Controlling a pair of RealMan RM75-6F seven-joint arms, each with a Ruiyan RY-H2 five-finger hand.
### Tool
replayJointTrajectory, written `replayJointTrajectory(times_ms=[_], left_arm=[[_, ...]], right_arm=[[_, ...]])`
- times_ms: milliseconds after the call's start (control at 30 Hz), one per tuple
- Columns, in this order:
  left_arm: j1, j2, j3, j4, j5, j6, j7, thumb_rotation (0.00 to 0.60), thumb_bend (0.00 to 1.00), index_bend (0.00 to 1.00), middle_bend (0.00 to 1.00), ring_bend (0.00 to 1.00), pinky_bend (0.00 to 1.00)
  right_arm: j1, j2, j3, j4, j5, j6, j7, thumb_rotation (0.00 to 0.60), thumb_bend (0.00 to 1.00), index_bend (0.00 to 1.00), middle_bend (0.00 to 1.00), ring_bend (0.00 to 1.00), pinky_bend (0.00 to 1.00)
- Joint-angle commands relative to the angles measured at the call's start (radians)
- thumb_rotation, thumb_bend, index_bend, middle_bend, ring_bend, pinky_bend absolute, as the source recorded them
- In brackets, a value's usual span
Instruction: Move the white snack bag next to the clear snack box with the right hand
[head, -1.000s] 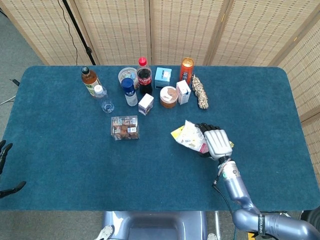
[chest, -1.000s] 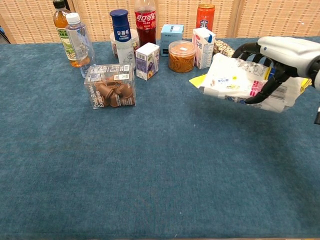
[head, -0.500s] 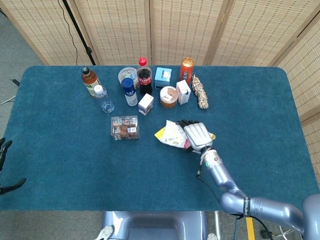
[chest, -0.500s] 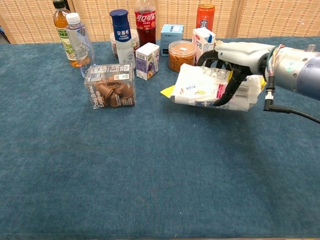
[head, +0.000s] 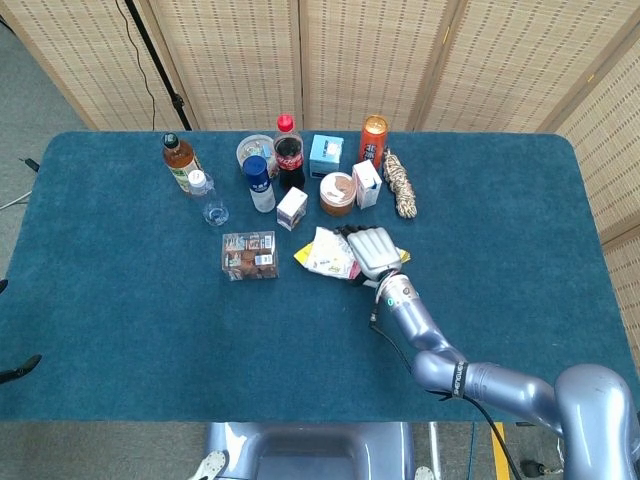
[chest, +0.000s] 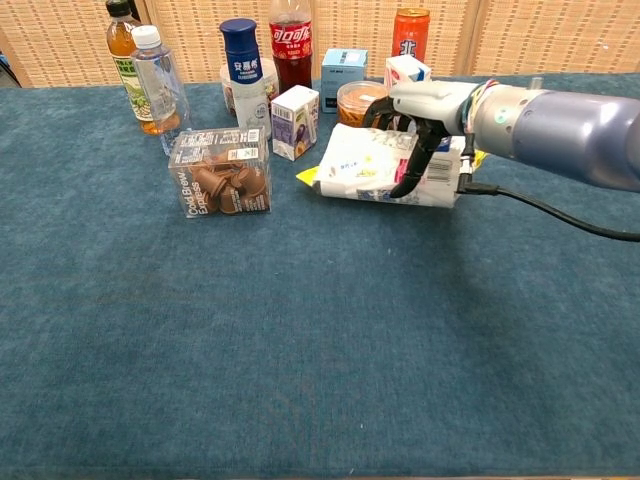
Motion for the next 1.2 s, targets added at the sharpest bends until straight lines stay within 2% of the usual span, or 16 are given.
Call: replayJointTrajectory(times_ms=[33, 133, 267, 400, 467, 500, 533, 600, 667, 733, 767, 833, 1067, 1200], left_arm=[[0.000, 0.000, -0.002, 0.000, -0.004, -0.001, -0.001, 0.600, 0.00, 0.00, 0.00, 0.00, 0.00], [-0.001, 0.000, -0.002, 0.000, -0.009, -0.005, 0.001, 0.600, 0.00, 0.00, 0.00, 0.00, 0.00], [-0.001, -0.001, -0.002, -0.001, -0.015, -0.011, 0.000, 0.600, 0.00, 0.00, 0.00, 0.00, 0.00], [-0.001, 0.001, -0.002, 0.001, -0.017, -0.013, -0.004, 0.600, 0.00, 0.00, 0.00, 0.00, 0.00], [-0.001, 0.001, -0.003, 0.001, -0.017, -0.011, -0.005, 0.600, 0.00, 0.00, 0.00, 0.00, 0.00], [-0.001, 0.002, -0.003, 0.001, -0.016, -0.012, -0.005, 0.600, 0.00, 0.00, 0.00, 0.00, 0.00], [-0.001, 0.002, -0.001, 0.001, -0.015, -0.013, -0.005, 0.600, 0.00, 0.00, 0.00, 0.00, 0.00], [0.000, 0.002, 0.000, 0.001, -0.012, -0.011, -0.006, 0.600, 0.00, 0.00, 0.00, 0.00, 0.00], [0.002, 0.002, -0.001, 0.002, -0.011, -0.007, -0.008, 0.600, 0.00, 0.00, 0.00, 0.00, 0.00], [0.003, 0.003, 0.000, 0.002, -0.011, -0.006, -0.012, 0.600, 0.00, 0.00, 0.00, 0.00, 0.00], [0.003, 0.003, -0.001, 0.002, -0.010, -0.005, -0.013, 0.600, 0.00, 0.00, 0.00, 0.00, 0.00], [0.004, 0.004, 0.000, 0.003, -0.007, -0.004, -0.014, 0.600, 0.00, 0.00, 0.00, 0.00, 0.00], [0.010, 0.007, 0.002, 0.005, 0.002, 0.006, -0.030, 0.600, 0.00, 0.00, 0.00, 0.00, 0.00], [0.012, 0.011, 0.006, 0.007, 0.011, 0.008, -0.042, 0.600, 0.00, 0.00, 0.00, 0.00, 0.00]], right_arm=[[0.014, -0.012, 0.007, 0.007, 0.009, -0.007, 0.019, 0.600, 0.93, 0.40, 0.42, 0.57, 0.78], [0.030, -0.022, 0.014, 0.009, 0.022, -0.017, 0.036, 0.600, 0.93, 0.41, 0.43, 0.57, 0.78], [0.045, -0.044, 0.013, 0.029, 0.020, -0.002, 0.048, 0.600, 0.93, 0.42, 0.43, 0.57, 0.69], [0.055, -0.064, 0.011, 0.040, 0.030, 0.020, 0.048, 0.600, 0.94, 0.42, 0.43, 0.57, 0.66], [0.058, -0.069, 0.006, 0.039, 0.032, 0.026, 0.047, 0.600, 0.92, 0.40, 0.41, 0.54, 0.61], [0.058, -0.072, 0.004, 0.040, 0.032, 0.028, 0.049, 0.600, 0.88, 0.37, 0.38, 0.51, 0.57], [0.058, -0.073, 0.002, 0.039, 0.033, 0.027, 0.051, 0.600, 0.78, 0.32, 0.32, 0.44, 0.49], [0.059, -0.066, -0.006, 0.033, 0.036, 0.005, 0.059, 0.600, 0.53, 0.20, 0.20, 0.31, 0.35], [0.060, -0.052, -0.014, 0.023, 0.038, -0.018, 0.064, 0.600, 0.21, 0.06, 0.07, 0.14, 0.20], [0.061, -0.029, -0.024, 0.000, 0.049, -0.048, 0.067, 0.600, 0.04, 0.01, 0.01, 0.03, 0.08], [0.063, -0.016, -0.030, -0.014, 0.061, -0.061, 0.064, 0.600, 0.00, 0.00, 0.00, 0.00, 0.03], [0.069, 0.006, -0.036, -0.038, 0.080, -0.072, 0.057, 0.600, 0.00, 0.00, 0.00, 0.00, 0.00], [0.068, 0.049, -0.031, -0.111, 0.069, 0.000, 0.054, 0.600, 0.00, 0.00, 0.00, 0.00, 0.00], [0.055, 0.084, -0.031, -0.176, 0.041, 0.096, 0.024, 0.600, 0.00, 0.00, 0.00, 0.00, 0.00]])
